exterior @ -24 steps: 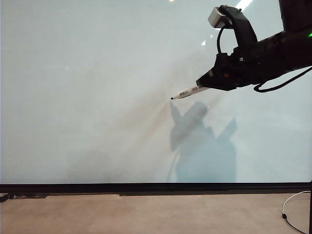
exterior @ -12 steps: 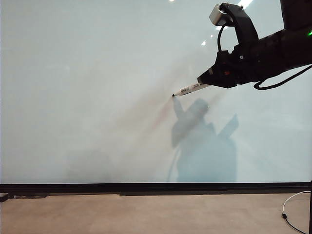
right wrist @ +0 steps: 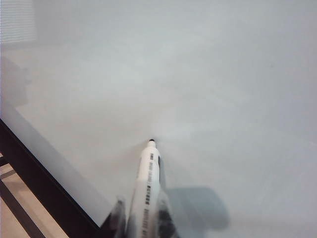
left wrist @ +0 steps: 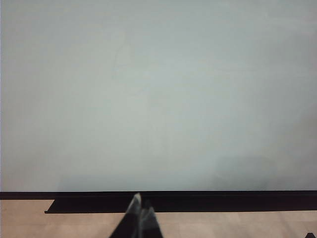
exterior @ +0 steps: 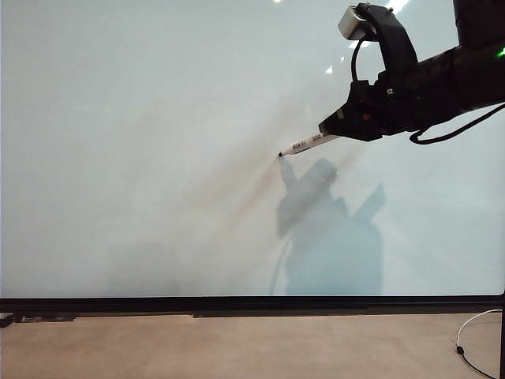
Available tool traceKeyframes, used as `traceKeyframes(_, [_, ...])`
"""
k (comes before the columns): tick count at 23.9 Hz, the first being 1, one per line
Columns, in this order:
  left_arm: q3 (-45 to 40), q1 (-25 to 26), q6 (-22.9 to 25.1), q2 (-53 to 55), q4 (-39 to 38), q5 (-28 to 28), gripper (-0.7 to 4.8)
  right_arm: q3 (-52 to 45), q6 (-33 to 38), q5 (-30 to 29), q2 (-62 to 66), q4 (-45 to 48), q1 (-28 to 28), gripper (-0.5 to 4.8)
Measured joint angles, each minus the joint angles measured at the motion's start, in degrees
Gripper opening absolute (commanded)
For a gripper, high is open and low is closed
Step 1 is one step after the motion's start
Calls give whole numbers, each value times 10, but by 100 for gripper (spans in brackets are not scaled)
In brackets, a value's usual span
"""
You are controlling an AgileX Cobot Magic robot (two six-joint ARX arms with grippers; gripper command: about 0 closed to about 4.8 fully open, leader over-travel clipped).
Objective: Pick up the pen on the shelf to the right of the whiteboard and draw a rectangle.
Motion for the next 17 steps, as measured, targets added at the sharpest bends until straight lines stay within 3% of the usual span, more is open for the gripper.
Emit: traceKeyframes(17, [0, 0, 0, 0, 0, 0, -5, 0, -5, -1, 0, 4, 0, -4])
